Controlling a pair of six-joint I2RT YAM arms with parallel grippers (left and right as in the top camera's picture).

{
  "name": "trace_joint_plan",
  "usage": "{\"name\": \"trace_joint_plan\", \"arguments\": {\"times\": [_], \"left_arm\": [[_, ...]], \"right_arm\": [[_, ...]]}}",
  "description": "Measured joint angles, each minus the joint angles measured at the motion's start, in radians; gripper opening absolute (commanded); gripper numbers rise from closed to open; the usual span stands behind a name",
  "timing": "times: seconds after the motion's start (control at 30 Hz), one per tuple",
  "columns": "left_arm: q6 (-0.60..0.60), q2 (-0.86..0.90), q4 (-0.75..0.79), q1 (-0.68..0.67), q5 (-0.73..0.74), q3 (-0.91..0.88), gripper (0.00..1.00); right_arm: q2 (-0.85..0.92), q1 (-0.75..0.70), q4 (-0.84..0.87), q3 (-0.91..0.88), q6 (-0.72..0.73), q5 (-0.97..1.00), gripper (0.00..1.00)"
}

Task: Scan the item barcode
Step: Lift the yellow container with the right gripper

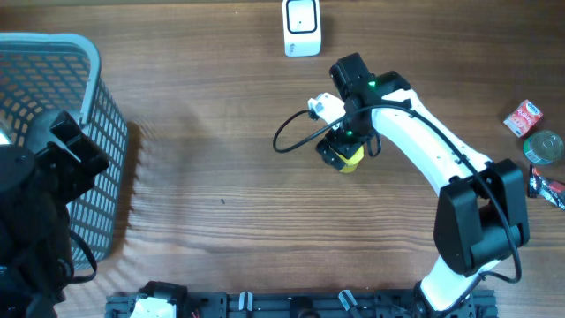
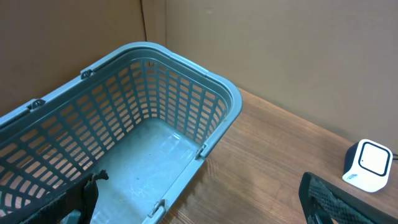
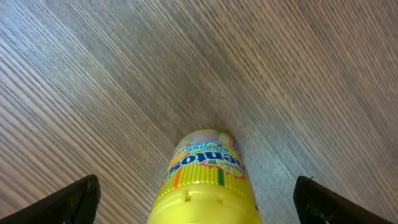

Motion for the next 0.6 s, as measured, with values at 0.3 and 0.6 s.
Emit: {"name": "trace_joint_plan", "arguments": {"times": [0.3, 0.6], "left_arm": [[0.0, 0.0, 0.0, 0.0, 0.0, 0.0, 1.0], [0.0, 0.0, 0.0, 0.0, 0.0, 0.0, 1.0]], "right_arm": [[0.144, -0.003, -0.014, -0.002, -0.01, 0.01, 0.76], [0.144, -0.003, -0.017, -0.002, 0.2, 0.094, 0.52]]}}
